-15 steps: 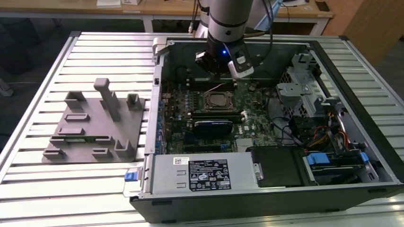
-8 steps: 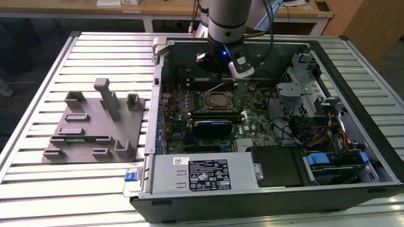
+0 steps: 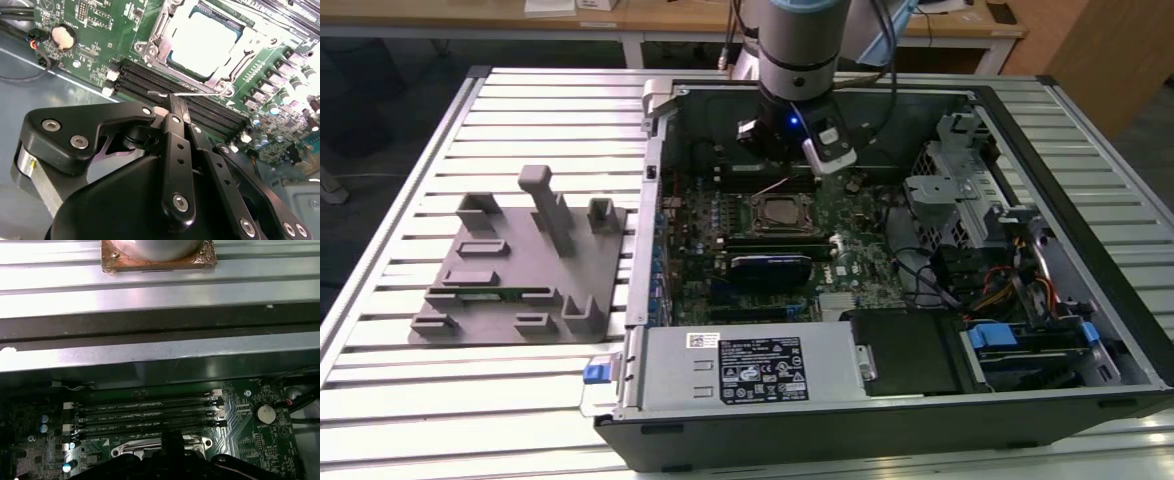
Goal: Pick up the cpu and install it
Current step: 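Install the first cpu locking lever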
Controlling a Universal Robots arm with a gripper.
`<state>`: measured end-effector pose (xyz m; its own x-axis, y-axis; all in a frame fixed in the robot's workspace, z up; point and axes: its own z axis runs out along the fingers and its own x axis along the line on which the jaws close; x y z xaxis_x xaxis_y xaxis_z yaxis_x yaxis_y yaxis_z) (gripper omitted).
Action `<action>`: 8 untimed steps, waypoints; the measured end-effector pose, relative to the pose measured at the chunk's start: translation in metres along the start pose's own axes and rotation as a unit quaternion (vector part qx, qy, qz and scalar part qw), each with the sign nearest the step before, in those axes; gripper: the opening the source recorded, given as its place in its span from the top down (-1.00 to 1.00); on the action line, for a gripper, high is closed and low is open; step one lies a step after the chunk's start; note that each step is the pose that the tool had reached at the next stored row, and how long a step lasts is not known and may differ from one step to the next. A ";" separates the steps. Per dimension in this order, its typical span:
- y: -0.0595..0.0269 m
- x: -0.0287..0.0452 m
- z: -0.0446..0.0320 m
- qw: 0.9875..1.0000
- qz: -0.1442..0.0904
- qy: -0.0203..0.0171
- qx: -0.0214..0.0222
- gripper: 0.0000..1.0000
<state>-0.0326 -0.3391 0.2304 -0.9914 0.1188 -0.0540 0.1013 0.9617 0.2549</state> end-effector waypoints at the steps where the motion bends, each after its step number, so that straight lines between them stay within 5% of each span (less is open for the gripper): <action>1: -0.0004 0.0001 0.0014 1.000 0.002 -0.001 0.000 0.79; 8: -0.0022 0.0005 0.0082 1.000 0.008 -0.014 0.000 0.79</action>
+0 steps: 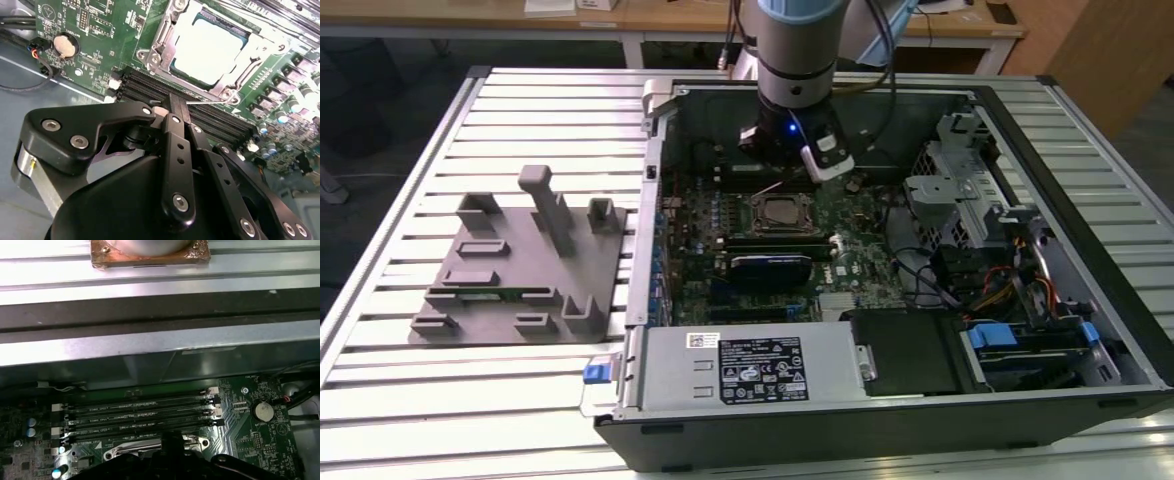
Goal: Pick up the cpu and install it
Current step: 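Install the first cpu locking lever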
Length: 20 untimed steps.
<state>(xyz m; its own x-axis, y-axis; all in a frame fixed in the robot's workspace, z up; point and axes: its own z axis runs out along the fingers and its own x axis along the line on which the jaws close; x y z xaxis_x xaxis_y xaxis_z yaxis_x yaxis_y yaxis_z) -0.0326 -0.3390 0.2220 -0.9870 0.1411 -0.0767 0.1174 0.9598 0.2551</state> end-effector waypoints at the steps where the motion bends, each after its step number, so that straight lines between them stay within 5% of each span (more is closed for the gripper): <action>1: -0.0003 0.0001 0.0011 1.000 0.000 -0.002 0.000 0.79; 11: -0.0021 0.0010 0.0075 1.000 0.021 -0.017 0.010 0.79; 20: -0.0013 0.0097 0.0072 0.999 0.032 -0.021 0.012 0.79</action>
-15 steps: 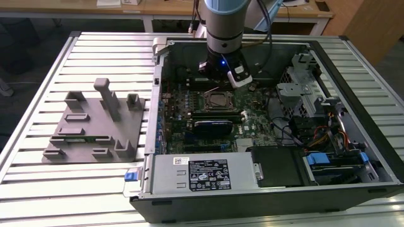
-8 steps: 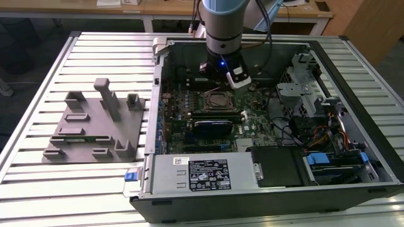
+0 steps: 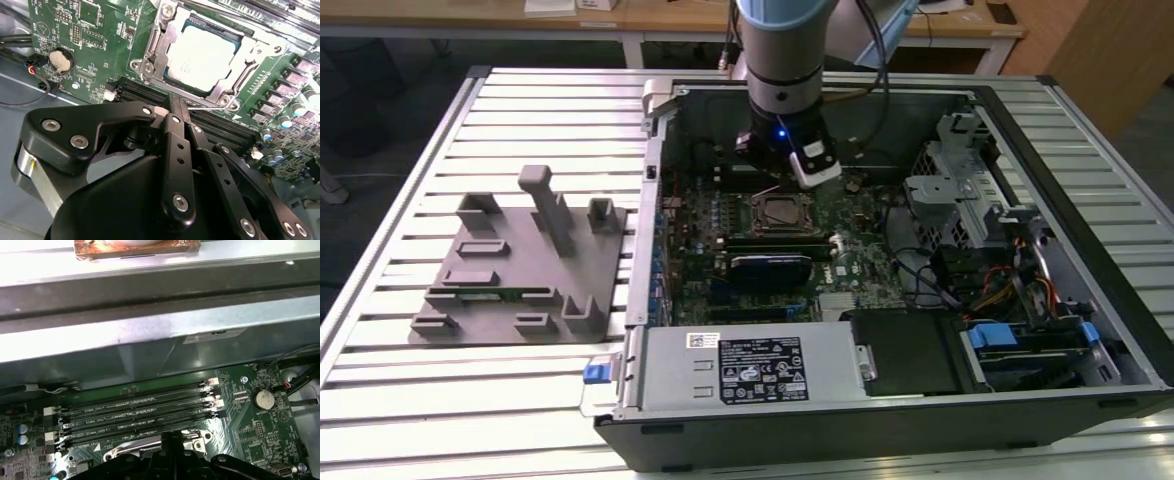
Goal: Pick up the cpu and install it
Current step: 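Install the first cpu locking lever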
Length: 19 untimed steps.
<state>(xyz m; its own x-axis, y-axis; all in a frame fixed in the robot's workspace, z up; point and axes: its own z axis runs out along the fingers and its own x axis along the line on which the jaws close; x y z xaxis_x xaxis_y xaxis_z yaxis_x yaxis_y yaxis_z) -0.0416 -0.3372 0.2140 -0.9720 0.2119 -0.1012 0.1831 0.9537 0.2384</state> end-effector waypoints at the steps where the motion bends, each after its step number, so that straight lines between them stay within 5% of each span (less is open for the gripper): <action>1: 0.0006 0.0002 0.0002 1.000 0.001 -0.001 0.000 0.79; 9: 0.0068 0.0016 0.0024 1.000 0.012 -0.006 0.008 0.79; 19: 0.0083 0.0027 0.0058 0.998 0.050 -0.020 0.015 0.79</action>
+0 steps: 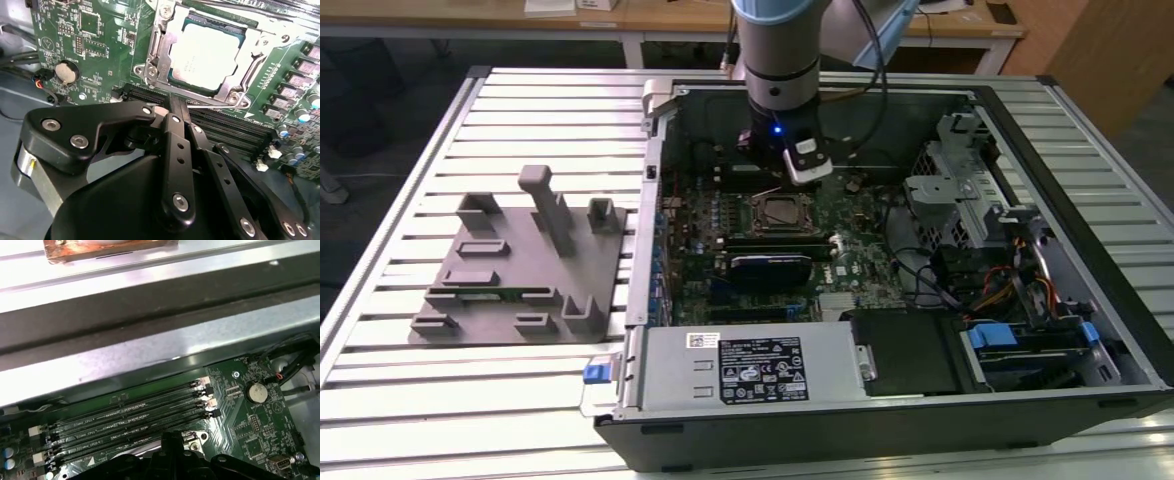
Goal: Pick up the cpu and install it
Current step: 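Install the first cpu locking lever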
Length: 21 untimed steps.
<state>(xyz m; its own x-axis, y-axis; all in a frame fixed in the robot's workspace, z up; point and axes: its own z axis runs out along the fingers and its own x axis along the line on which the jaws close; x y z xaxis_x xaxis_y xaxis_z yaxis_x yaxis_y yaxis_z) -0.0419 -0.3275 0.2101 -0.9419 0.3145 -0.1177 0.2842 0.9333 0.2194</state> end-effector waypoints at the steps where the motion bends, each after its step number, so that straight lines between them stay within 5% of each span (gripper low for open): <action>1: 0.0002 0.0007 0.0002 1.000 0.003 -0.001 0.000 0.79; 7: 0.0009 0.0084 0.0003 1.000 0.017 -0.005 0.002 0.79; 18: 0.0070 0.0112 0.0030 0.999 0.033 -0.012 0.005 0.79; 21: 0.0068 0.0114 0.0042 0.999 0.034 -0.016 0.004 0.79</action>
<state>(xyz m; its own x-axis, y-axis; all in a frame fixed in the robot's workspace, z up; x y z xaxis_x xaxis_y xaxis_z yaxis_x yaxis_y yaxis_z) -0.0499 -0.3169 0.2061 -0.9146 0.3818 -0.1336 0.3481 0.9111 0.2208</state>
